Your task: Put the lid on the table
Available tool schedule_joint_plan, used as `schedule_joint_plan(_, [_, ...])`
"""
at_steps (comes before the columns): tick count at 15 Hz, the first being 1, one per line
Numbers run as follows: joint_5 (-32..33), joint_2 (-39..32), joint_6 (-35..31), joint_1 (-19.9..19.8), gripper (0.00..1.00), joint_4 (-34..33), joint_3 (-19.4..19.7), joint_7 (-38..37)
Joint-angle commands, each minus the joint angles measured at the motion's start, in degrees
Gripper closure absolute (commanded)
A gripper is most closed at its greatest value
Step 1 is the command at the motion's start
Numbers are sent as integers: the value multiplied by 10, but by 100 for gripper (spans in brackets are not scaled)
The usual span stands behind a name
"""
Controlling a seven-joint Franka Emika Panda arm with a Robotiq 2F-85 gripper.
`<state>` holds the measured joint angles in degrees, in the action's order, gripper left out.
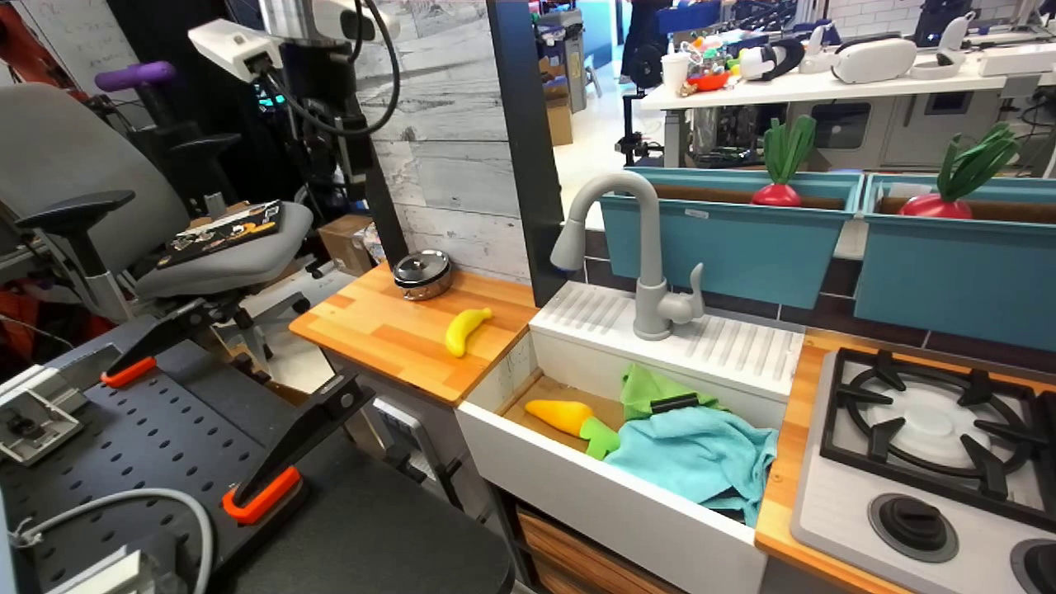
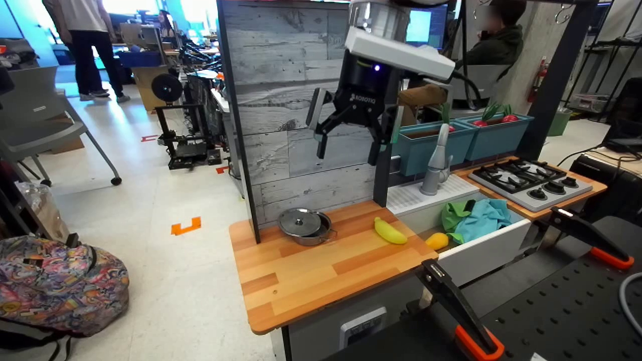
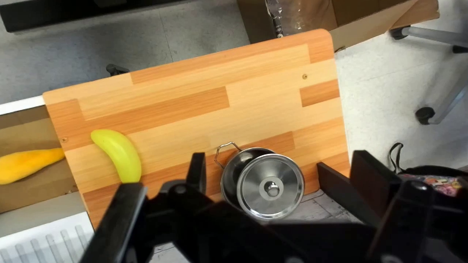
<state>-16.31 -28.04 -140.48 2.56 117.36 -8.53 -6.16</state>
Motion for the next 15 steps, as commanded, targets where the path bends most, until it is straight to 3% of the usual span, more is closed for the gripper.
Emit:
schedule_joint_plan(1, [5,-59,-29,20,0,-48,14,-25])
schedule_joint_plan(7, [13,-129,-54,41,0,-110,22,-56])
schedule_joint_plan(11, [41,-161,-17,71,0,-153,47,-100])
schedule_joint_plan(12, [20,-144,-41,49,0,-121,26,-71])
schedule_joint_plan(15, [33,-158,-37,63,0,-137,36,-88])
